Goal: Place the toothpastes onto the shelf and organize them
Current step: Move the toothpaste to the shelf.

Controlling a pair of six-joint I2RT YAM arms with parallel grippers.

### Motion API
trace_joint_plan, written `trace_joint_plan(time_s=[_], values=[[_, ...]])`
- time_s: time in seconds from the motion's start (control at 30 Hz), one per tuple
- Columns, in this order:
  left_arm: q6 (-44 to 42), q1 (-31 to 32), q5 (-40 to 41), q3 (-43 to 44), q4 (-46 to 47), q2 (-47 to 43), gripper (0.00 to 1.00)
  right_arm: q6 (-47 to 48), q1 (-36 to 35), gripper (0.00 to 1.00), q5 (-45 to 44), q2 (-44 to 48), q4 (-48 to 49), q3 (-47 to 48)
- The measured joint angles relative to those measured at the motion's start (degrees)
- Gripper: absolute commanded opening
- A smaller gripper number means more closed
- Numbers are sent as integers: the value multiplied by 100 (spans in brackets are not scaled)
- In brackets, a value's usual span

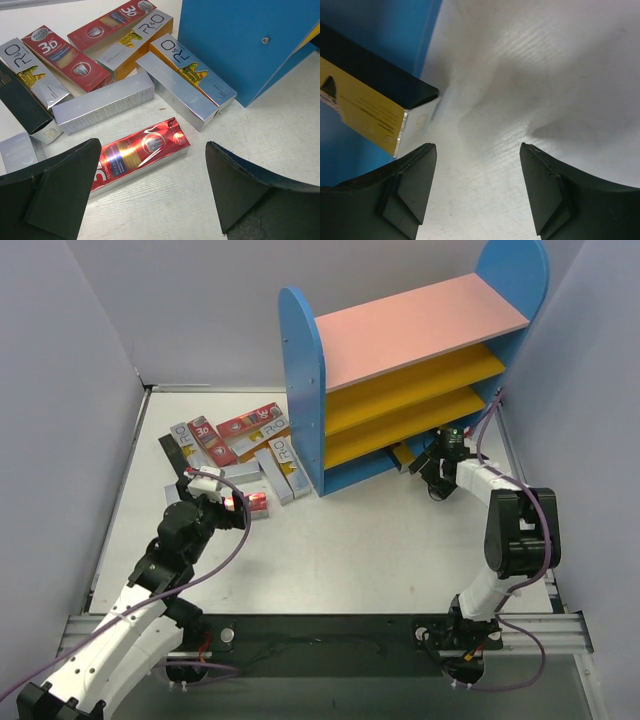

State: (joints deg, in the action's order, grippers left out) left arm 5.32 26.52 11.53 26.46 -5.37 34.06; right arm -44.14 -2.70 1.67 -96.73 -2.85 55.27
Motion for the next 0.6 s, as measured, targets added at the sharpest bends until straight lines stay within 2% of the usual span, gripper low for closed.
trace_joint_plan(time_s=[0.2,0.6], values=[[0,0,0,0,0,-26,97,-264,-101,68,-4,-315,50,356],[0,0,0,0,2,-63,97,-505,-149,67,0,-533,258,413]])
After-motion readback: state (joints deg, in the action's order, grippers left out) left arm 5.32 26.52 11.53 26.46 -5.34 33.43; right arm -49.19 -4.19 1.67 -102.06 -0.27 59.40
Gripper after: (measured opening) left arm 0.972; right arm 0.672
